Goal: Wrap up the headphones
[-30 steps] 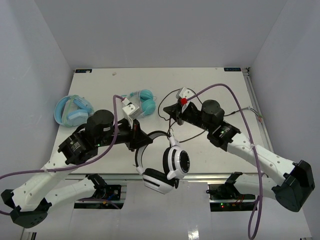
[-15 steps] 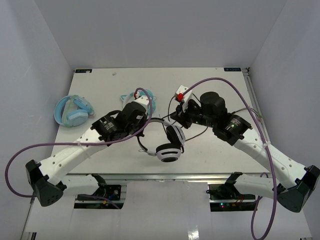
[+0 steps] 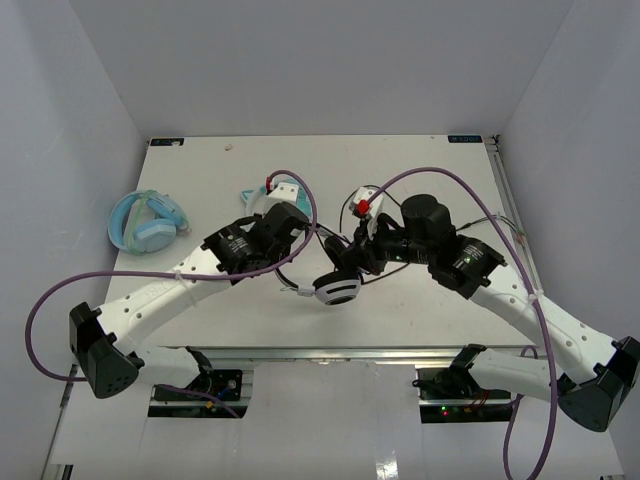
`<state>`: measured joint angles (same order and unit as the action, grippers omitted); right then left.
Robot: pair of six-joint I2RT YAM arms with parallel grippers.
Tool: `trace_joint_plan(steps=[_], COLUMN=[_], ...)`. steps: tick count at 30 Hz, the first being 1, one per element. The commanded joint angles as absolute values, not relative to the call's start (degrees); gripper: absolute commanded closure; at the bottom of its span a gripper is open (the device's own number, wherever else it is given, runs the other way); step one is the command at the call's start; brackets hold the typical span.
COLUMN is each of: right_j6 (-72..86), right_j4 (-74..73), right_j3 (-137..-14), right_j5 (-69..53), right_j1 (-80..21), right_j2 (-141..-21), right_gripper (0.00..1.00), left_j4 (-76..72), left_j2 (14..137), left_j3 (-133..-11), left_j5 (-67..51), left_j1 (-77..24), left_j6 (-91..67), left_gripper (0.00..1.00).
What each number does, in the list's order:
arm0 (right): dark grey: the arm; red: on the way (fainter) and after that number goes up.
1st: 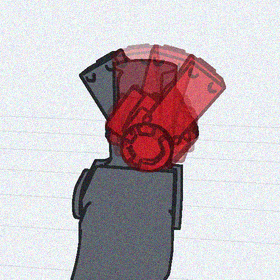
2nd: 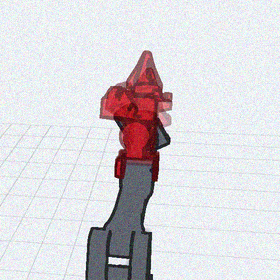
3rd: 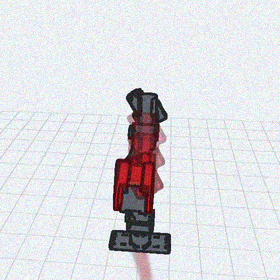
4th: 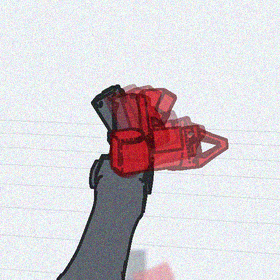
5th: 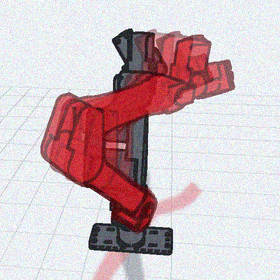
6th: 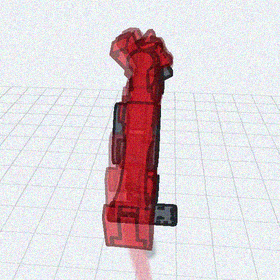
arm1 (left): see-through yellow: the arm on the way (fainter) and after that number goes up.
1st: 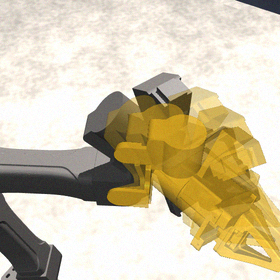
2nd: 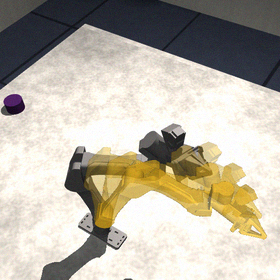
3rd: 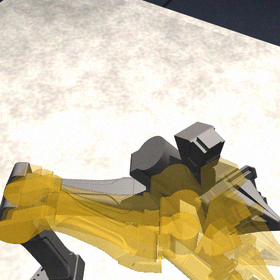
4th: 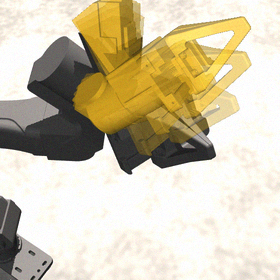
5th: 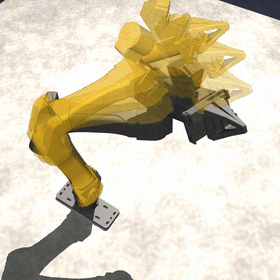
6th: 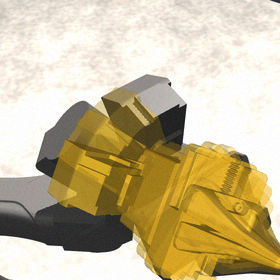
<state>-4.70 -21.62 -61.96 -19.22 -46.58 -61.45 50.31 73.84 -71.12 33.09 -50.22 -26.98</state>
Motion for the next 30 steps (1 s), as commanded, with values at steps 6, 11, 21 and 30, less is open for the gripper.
trace_joint_plan(steps=[6, 11, 21, 30], right_j6=[3.27, 3.83, 1.92, 1.54], right_j4=[-8.21, -6.65, -8.14, -11.0], right_j3=[-54.67, -55.13, -63.4, -67.51], right_j5=[-31.22, -17.95, 6.88, 6.24], right_j1=[-48.31, -48.98, -48.42, -43.69], right_j2=[-54.32, -53.43, -57.66, -61.44], right_gripper=[0.92, 0.92, 0.92, 0.92], left_j4=[52.81, 52.92, 48.24, 46.28], left_j2=[75.79, 76.33, 70.33, 66.9], left_j3=[-74.15, -72.91, -65.28, -63.9], left_j5=[48.8, 48.58, 44.84, 41.23], left_j1=[-48.69, -48.69, -50.8, -53.88], left_j6=[-33.9, -33.09, -25.3, -22.02], left_gripper=[1.0, 1.0, 1.0, 1.0])
